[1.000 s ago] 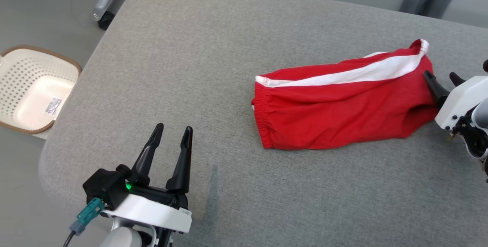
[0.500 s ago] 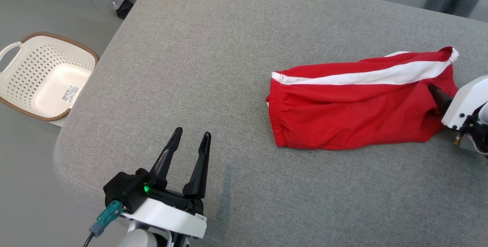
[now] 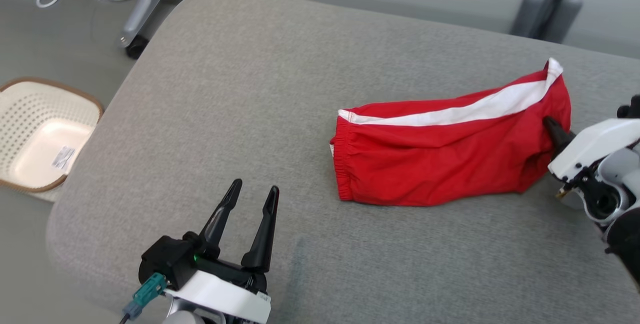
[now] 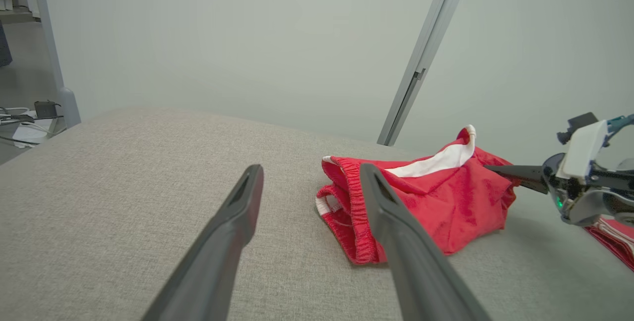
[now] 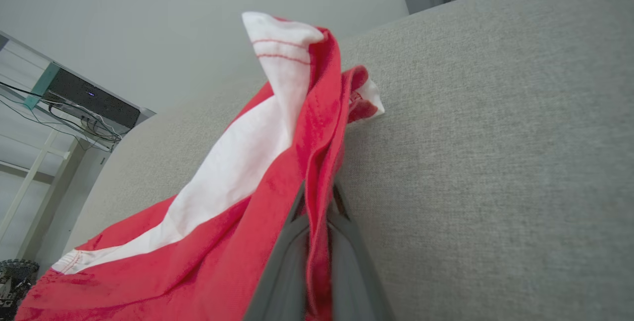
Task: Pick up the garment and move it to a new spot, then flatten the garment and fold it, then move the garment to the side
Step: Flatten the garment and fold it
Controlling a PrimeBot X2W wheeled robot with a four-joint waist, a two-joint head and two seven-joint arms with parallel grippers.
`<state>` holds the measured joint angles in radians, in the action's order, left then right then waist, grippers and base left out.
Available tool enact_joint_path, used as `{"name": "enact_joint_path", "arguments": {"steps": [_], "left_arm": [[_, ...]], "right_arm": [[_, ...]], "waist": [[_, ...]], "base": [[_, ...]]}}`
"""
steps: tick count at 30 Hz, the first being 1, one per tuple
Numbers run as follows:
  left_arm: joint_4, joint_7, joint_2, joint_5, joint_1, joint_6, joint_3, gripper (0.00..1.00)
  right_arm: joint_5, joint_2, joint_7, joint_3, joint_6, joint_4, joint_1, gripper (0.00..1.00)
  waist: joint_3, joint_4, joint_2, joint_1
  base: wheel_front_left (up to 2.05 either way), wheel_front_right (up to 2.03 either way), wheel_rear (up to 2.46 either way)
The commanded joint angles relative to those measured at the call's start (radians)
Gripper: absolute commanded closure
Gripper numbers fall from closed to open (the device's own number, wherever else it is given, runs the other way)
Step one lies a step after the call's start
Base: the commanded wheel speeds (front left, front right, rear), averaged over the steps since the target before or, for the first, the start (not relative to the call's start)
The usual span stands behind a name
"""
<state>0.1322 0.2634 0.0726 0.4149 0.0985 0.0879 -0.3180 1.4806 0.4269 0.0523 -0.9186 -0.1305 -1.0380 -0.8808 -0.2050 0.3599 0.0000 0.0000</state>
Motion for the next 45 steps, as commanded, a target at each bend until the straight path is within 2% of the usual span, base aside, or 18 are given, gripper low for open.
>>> {"name": "enact_joint_path", "arguments": {"steps": [1, 13, 20, 26, 31, 41, 45], "left_arm": [[0.003, 0.001, 0.000, -0.006, -0.013, 0.005, 0.005, 0.00], [0.017, 0.001, -0.001, -0.035, -0.049, 0.013, 0.007, 0.00], [0.022, 0.001, -0.003, -0.041, -0.052, 0.014, 0.001, 0.00], [0.023, 0.001, 0.000, -0.044, -0.057, 0.015, 0.000, 0.00], [0.017, 0.001, -0.004, -0.038, -0.068, 0.009, 0.003, 0.00], [0.018, 0.001, -0.011, -0.022, -0.080, 0.003, 0.002, 0.00], [0.021, 0.001, -0.015, -0.018, -0.070, 0.003, -0.006, 0.00]], "right_arm": [[0.008, 0.006, 0.009, 0.002, -0.001, 0.005, 0.020, 1.00], [0.079, 0.013, 0.132, 0.059, -0.001, 0.108, 0.192, 1.00], [0.073, 0.030, 0.178, 0.075, -0.001, 0.112, 0.243, 1.00], [0.023, 0.044, 0.199, 0.060, -0.001, 0.103, 0.218, 1.00], [-0.032, 0.029, 0.209, 0.042, -0.001, 0.110, 0.186, 1.00], [-0.093, -0.066, 0.205, 0.004, -0.001, 0.126, 0.125, 1.00], [-0.124, -0.109, 0.163, -0.041, -0.001, 0.081, 0.095, 1.00]], "waist": [[0.021, -0.022, 0.0000, 0.0000], [0.099, -0.140, 0.0000, 0.0000], [0.114, -0.157, 0.0000, 0.0000], [0.128, -0.152, 0.0000, 0.0000], [0.143, -0.134, 0.0000, 0.0000], [0.153, -0.079, 0.0000, 0.0000], [0.145, -0.042, 0.0000, 0.0000]], "base": [[0.00, 0.00, 0.00], [0.00, 0.00, 0.00], [0.00, 0.00, 0.00], [0.00, 0.00, 0.00], [0.00, 0.00, 0.00], [0.00, 0.00, 0.00], [0.00, 0.00, 0.00]]}}
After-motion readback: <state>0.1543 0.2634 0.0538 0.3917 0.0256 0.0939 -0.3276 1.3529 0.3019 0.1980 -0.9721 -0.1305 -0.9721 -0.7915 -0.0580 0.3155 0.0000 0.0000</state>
